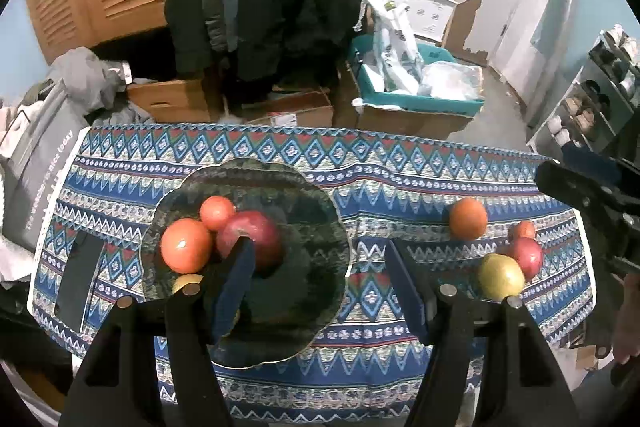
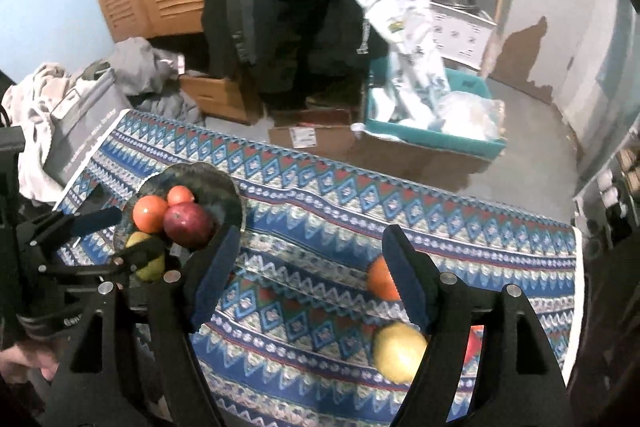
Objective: Organize fruits
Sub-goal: 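Move both open tools away from the bowl back to the fruit pile, then grasp the yellow mango with the left tool while the right tool grasps another red apple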
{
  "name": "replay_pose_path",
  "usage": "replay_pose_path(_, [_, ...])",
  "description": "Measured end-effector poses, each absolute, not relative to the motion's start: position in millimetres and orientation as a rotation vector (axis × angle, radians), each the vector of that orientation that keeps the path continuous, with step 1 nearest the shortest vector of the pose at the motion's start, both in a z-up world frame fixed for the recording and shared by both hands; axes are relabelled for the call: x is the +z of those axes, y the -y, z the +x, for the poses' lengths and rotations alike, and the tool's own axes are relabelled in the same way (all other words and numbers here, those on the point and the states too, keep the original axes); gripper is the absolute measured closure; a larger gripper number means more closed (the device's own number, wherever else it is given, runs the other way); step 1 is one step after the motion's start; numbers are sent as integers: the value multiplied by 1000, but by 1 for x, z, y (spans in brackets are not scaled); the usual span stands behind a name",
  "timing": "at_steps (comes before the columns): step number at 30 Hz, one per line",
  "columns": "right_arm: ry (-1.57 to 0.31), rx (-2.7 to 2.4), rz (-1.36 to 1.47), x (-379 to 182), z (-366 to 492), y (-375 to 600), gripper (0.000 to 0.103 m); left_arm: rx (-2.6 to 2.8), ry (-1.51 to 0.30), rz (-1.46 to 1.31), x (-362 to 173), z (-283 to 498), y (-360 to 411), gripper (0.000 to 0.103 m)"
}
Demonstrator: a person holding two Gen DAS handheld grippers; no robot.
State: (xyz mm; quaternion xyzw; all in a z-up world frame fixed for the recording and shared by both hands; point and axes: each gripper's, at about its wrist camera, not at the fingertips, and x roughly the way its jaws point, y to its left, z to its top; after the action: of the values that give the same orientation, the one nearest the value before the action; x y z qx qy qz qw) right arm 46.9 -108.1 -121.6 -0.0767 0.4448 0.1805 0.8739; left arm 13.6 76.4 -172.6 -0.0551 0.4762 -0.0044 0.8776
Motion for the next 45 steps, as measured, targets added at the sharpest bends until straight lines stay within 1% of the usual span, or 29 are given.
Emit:
replay_pose_path(12, [-918, 290, -152, -114, 32, 167, 28, -66, -987, -58, -164, 16, -29, 35])
replay_pose_path(20, [-961, 215, -134, -126, 32, 207, 28, -121, -1014, -21, -167, 23, 9, 35])
replay_pose_path(27, [-1000, 177, -112, -139, 32, 236, 28, -136, -1054, 29, -180, 32, 34, 35])
replay_pose_path(36, [-1084, 126, -65, -170, 41, 268, 28, -161, -1113, 72, -206, 46, 60, 35])
replay_pose_path(45, [-1225, 105, -25, -226, 51, 285, 28, -179, -1186, 53, -238, 60, 73, 35])
